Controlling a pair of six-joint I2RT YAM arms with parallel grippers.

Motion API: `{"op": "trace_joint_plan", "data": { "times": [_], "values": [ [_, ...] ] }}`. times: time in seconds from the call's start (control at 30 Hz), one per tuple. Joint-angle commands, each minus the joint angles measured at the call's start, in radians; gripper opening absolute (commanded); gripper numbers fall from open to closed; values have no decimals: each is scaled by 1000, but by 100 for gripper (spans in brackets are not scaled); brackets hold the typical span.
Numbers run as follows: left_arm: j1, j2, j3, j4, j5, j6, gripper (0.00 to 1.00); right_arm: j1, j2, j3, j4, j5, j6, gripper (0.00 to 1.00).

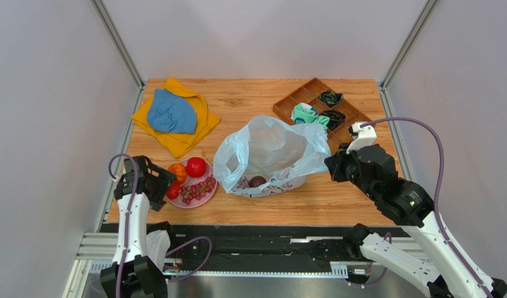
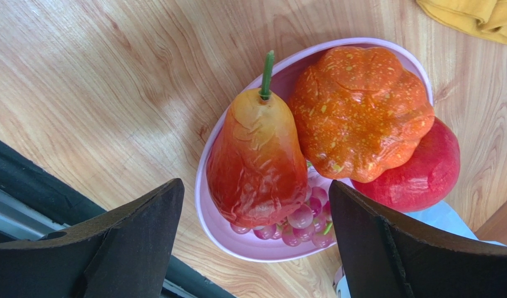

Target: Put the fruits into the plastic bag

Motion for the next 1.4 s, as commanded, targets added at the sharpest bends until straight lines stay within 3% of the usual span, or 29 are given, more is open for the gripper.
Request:
{"op": "trace_joint_plan", "data": {
  "times": [0.0,0.47,0.8,1.03,1.37],
  "values": [
    [19,12,-27,50,37,-28,94,0,-11,-3,42,2,-13,0],
    [33,21,-78,86,63,-41,81,0,-19,-8,36,14,-12,0],
    [38,-5,-58,56,48,-35,63,-1,-22,-3,30,20,-12,0],
    [39,-33,-46,29,48,-19,64,0,-22,-6,30,22,-10,0],
    [38,-28,-41,35,59,-7,78,0,-22,-13,30,23,-10,0]
  ]
}}
